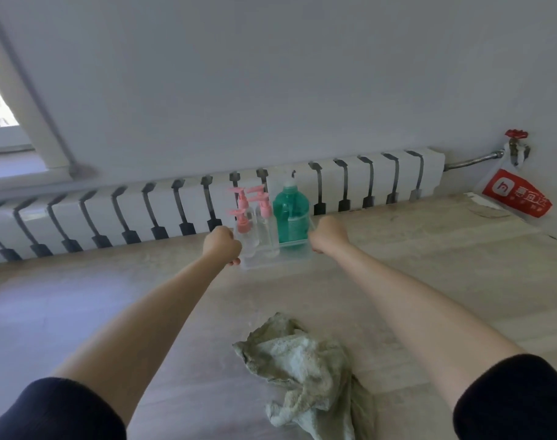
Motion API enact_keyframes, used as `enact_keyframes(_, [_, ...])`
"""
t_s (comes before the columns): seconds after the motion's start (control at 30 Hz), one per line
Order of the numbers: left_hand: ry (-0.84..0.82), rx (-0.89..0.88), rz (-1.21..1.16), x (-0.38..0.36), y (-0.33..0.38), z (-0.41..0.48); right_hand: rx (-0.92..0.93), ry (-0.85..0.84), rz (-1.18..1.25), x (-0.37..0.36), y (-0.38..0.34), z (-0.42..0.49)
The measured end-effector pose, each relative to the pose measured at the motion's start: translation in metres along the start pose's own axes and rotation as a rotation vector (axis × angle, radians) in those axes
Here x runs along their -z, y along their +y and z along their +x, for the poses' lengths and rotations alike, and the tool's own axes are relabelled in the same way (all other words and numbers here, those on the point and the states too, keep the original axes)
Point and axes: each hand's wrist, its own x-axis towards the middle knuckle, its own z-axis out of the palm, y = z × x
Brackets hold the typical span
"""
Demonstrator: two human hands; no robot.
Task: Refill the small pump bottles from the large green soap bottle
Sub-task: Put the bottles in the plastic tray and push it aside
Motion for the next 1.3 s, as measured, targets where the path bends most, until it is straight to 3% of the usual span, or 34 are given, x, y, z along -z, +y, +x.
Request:
enact_keyframes(0.3, [0.156, 0.004, -0.04, 0.004, -0.015, 0.035, 0.01, 0.022, 0.054, -0.024, -0.026, 0.037])
enact_keyframes(0.73, [0.125, 0.019, -0.122, 0.002, -0.01, 0.016, -0.061, 0.013, 0.236, -0.023, -0.026, 0.008])
enact_keyframes(0.8, [0.076, 0.02, -0.112, 0.0, -0.011, 0.0, 0.088, -0.175, 0.112, -0.018, -0.029, -0.011])
enact_keyframes(0.87, [-0.003, 0.003, -0.087, -0.001, -0.013, -0.016, 0.198, -0.466, -0.062, -0.008, -0.035, -0.038])
enact_keyframes(0.97, [-0.027, -0.036, -0.061, 0.002, -0.017, -0.047, 0.217, -0.834, -0.295, 0.012, -0.041, -0.08])
enact_keyframes(1.07, [-0.088, -0.04, -0.078, 0.011, -0.018, -0.074, 0.176, -1.004, -0.5, 0.017, -0.038, -0.109])
enact_keyframes(1.13, [-0.121, -0.045, -0.072, 0.016, -0.022, -0.093, 0.179, -1.013, -0.612, 0.011, -0.031, -0.13])
enact_keyframes(1.2, [-0.113, -0.048, -0.067, 0.019, -0.026, -0.106, 0.293, -0.919, -0.725, 0.002, -0.023, -0.147])
enact_keyframes(1.23, [-0.11, -0.05, -0.062, 0.019, -0.028, -0.11, 0.365, -0.829, -0.72, -0.002, -0.019, -0.151])
enact_keyframes(1.3, [-0.097, -0.058, -0.047, 0.02, -0.034, -0.119, 0.422, -0.651, -0.488, -0.01, -0.011, -0.153])
